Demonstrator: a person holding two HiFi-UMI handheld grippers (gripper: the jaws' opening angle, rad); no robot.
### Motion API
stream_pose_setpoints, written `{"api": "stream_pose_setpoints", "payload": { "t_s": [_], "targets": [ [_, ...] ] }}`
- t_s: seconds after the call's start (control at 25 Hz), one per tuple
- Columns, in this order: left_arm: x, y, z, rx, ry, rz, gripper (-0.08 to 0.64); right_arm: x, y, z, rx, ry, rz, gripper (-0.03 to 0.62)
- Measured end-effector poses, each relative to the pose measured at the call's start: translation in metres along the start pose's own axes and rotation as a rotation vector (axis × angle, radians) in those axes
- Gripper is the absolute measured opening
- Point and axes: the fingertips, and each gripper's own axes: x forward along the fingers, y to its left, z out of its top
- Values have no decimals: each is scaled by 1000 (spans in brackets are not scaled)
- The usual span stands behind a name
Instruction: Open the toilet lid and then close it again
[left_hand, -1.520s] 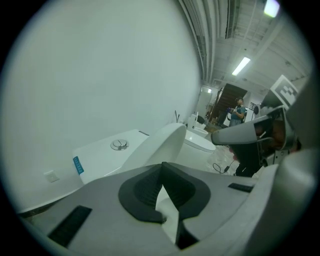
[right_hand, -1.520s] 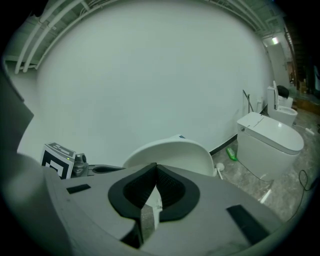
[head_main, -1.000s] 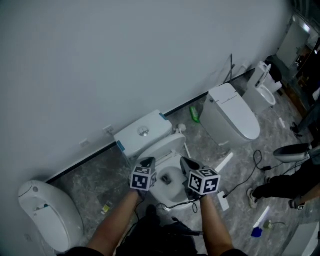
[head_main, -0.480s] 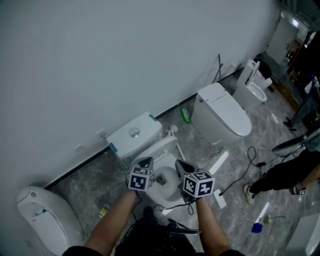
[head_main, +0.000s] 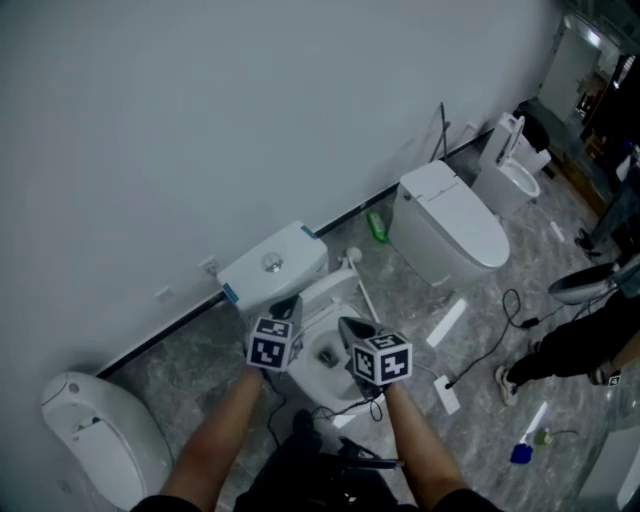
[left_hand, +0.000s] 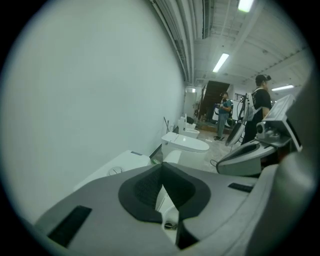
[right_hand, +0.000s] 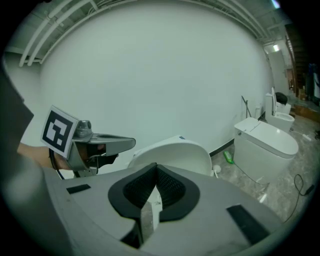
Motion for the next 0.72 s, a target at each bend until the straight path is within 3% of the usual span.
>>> {"api": "stream_pose_setpoints", "payload": {
  "t_s": [0.36, 0.72],
  "targets": [
    [29, 39, -13, 93, 131, 5, 5, 25, 13, 6, -51, 30, 4, 11],
    [33, 25, -32, 99, 183, -76, 3, 41, 14, -2, -29, 50, -10, 11]
  ]
}}
